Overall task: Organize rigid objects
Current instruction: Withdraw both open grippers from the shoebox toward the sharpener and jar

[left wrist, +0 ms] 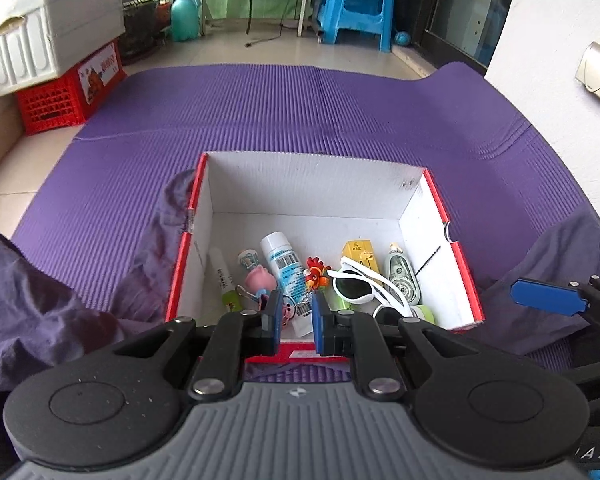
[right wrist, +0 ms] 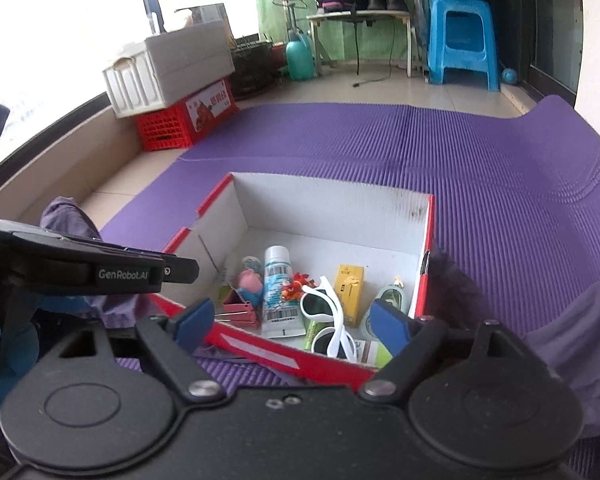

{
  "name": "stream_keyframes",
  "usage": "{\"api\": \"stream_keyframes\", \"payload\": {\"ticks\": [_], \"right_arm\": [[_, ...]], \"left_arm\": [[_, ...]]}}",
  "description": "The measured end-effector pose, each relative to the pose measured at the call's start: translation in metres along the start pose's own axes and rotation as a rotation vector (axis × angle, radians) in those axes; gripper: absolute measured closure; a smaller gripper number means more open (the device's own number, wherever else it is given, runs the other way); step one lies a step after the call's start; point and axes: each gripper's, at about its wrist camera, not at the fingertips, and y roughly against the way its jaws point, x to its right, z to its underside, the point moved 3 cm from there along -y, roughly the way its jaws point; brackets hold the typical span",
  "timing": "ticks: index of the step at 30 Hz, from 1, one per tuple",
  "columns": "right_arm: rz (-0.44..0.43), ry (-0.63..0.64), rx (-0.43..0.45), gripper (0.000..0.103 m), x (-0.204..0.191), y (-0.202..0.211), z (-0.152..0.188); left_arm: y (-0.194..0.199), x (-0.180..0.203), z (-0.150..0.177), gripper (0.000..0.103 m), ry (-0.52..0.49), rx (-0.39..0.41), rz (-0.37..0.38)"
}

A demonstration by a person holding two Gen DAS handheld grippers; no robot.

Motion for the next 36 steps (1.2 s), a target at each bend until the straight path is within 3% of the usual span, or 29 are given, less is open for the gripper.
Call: {"api": "stream_keyframes", "payload": {"ticks": [24,26,28,29,35,36], "right_arm": [[-0.103,0.028,0.071,0.006,-0.047,0.078,0.051],[-0.108,0.023,0.077,0.006,-0.048,0.083,0.056],[-0.116,0.022,0.075,0.006,-0.05,0.085,0.062],[-0.116,0.022,0.075,0.006,-0.051,0.087,0.065],[-0.12,0.06,0.066,0.006,-0.062,0.092,0.079],[-0.122,0.063,0.063,0.006,-0.064,0.092,0.082]], "left_arm": [[0.088,-0.003,0.066,0.088,0.039,0.068,0.016],[0.093,-0.004,0.072,0.078,0.051,0.078,0.005],[0.098,-0.004,0.079,0.045,0.057,0.09,-0.005],[0.1,-0.004,0.083,0.038,0.055,0.1,-0.011],[0.107,-0.002,0.099,0.034,0.049,0.105,-0.023],[0.107,-0.003,0.101,0.03,0.051,0.104,-0.024]]}}
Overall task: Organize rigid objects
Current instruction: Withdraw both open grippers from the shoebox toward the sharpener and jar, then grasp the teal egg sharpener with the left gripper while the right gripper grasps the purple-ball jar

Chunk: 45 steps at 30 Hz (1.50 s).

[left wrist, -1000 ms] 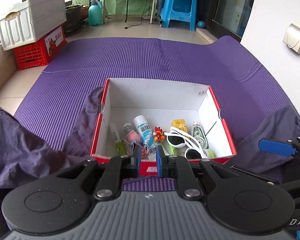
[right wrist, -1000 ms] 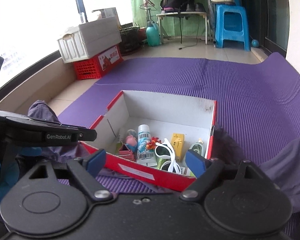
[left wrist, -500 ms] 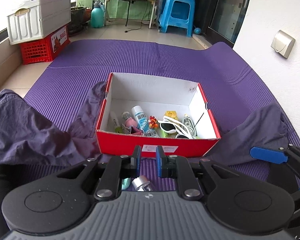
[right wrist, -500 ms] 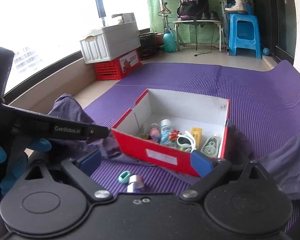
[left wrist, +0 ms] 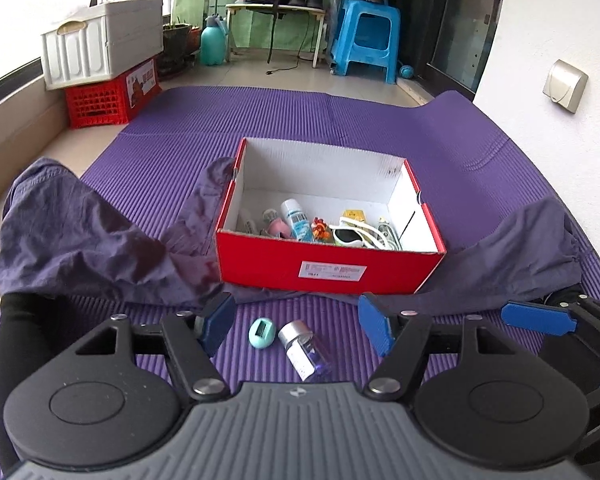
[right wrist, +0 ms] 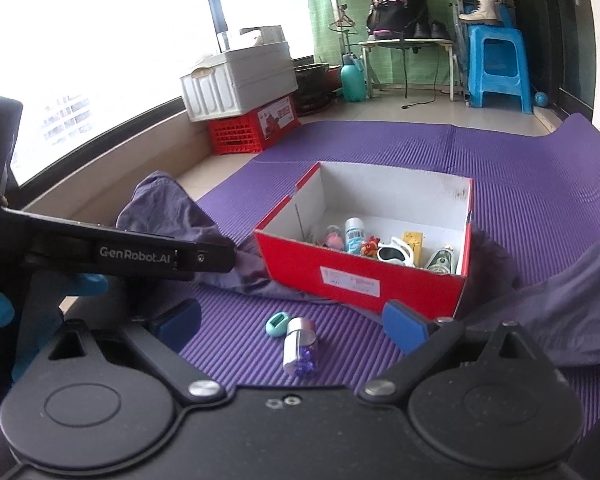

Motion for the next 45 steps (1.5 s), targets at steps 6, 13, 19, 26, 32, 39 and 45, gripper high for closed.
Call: {"api": "stream_keyframes", "payload": {"ticks": [6,13,19,26,32,39,45], "right_arm": [[-0.015,0.022,-0.023,0.006,-0.008,-0.005,0.009],[-0.011,0.037,-0.063,0.006,-0.013,-0.022,0.022],[-0.015,0.021,-0.095,0.006,-0.008,-0.041,0.036],[-0.011,0.005,-0.163,0.006,-0.002,-0.072,0.045],[-0.016,0.031,-0.216,0.009,0.002,-0.104,0.048],[0.008,0.065,-0.279,0.017,0.011,-0.146,0.053],[-0.012,0.07,-0.307,0.026,0.01,-0.17,0.056]], "left_arm": [[-0.001,-0.009,0.011,0.017,0.021,-0.005,-0.007],[-0.025,-0.025,0.026,0.014,0.063,-0.048,-0.027],[-0.055,-0.05,0.038,0.013,0.13,-0.078,-0.074],[-0.096,-0.067,0.05,0.013,0.181,-0.137,-0.091],[-0.137,-0.065,0.061,0.013,0.134,-0.208,-0.104],[-0.171,-0.064,0.064,0.013,0.108,-0.248,-0.099],[-0.19,-0.063,0.065,0.013,0.088,-0.262,-0.089]]}}
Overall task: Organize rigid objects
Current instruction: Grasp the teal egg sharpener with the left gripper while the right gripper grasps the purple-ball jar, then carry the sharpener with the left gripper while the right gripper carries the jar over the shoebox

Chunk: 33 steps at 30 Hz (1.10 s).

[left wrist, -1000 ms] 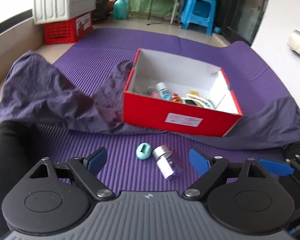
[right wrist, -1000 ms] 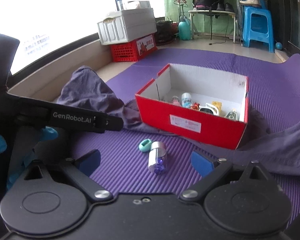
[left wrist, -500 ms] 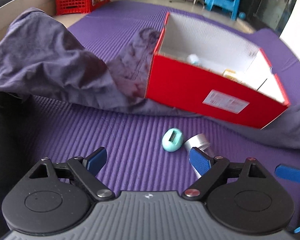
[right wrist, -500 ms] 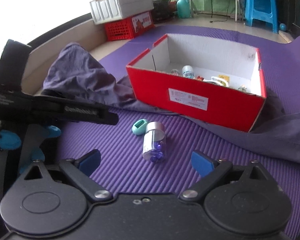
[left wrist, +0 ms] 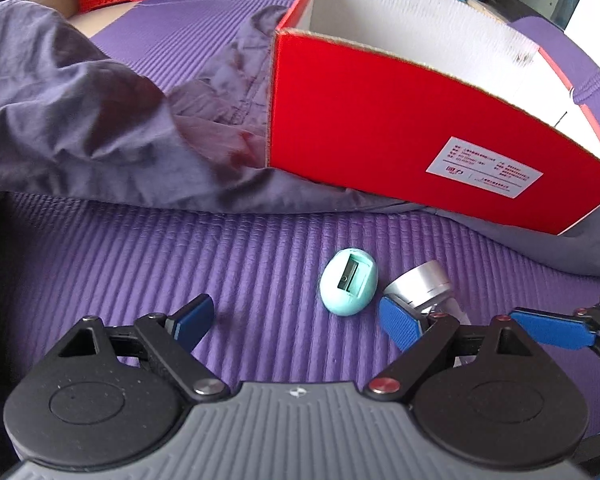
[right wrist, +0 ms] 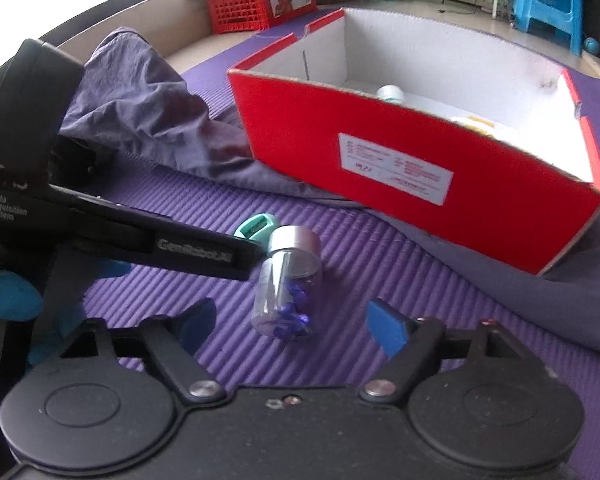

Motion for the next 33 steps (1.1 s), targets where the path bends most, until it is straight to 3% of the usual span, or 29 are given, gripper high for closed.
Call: {"api": "stream_keyframes", "payload": {"ticks": [11,18,23,25,33], "right_arm": [[-0.014,-0.1,-0.016,0.04,0.004,-0.028,-0.008],[0.002,-0.123,-0.013,0.053,0.007,-0.032,-0.006],[0.009,-0.129,-0.01,0.064,0.009,-0.029,-0.003],[0.009,-0.145,-0.007,0.064,0.01,-0.027,-0.003],[0.036,-0.179,0.003,0.064,0.014,-0.018,0.002]], "left_arm": [[-0.008,0.009,-0.002,0.013,-0.067,0.066,-0.016],[-0.006,0.018,0.0,0.042,-0.109,0.101,-0.024],[-0.002,0.02,0.001,0.053,-0.108,0.111,-0.001],[-0.001,0.02,0.002,0.069,-0.104,0.116,0.007],[0.003,0.021,0.004,0.073,-0.099,0.101,0.024]]}}
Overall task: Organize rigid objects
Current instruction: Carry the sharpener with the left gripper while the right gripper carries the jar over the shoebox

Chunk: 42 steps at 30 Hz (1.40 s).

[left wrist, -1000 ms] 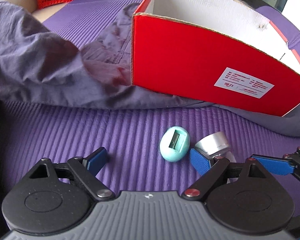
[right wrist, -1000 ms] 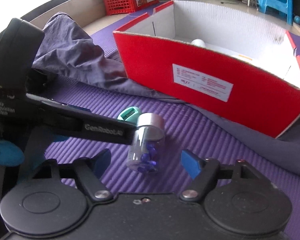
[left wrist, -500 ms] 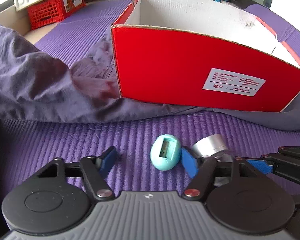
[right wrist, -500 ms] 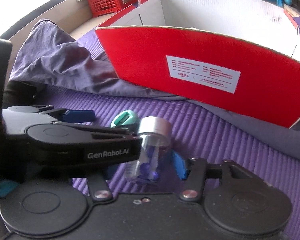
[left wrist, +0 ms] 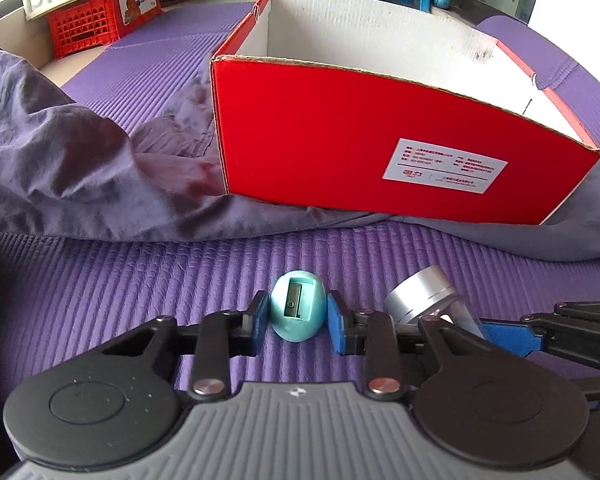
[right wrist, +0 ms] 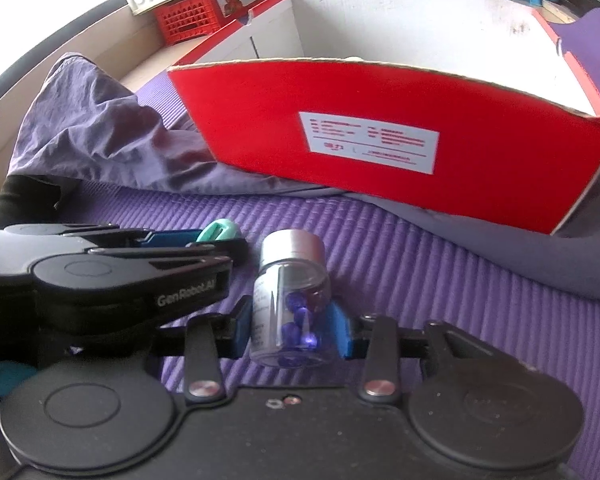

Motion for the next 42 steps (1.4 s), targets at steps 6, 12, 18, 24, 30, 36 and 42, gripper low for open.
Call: {"api": "stream_keyframes", "payload": {"ticks": [6,12,18,24,30,36,42], "right_arm": [[-0.003,-0.021,0.014,0.064,0.002,0.016,0.005],[-0.008,-0.041,0.039,0.064,0.001,0.041,0.007],[-0.022,-0.059,0.08,0.064,0.002,0.078,0.007],[-0.017,-0.056,0.123,0.064,0.002,0.115,0.003],[-0.008,-0.022,0.172,0.064,-0.001,0.148,-0.011],[0.008,0.006,0.223,0.064,-0.001,0.17,-0.034],[0.036,0.027,0.273,0.064,0.006,0.181,-0.062]], "left_arm": [[0.015,0.007,0.001,0.073,-0.002,0.005,0.011],[0.04,0.013,0.001,0.073,0.022,0.018,0.033],[0.072,0.018,-0.004,0.073,0.023,0.046,0.042],[0.107,0.029,-0.012,0.073,0.008,0.082,0.055],[0.139,0.039,-0.025,0.073,-0.027,0.121,0.065],[0.157,0.048,-0.047,0.073,-0.088,0.162,0.049],[0.163,0.052,-0.077,0.073,-0.138,0.194,0.041]]}}
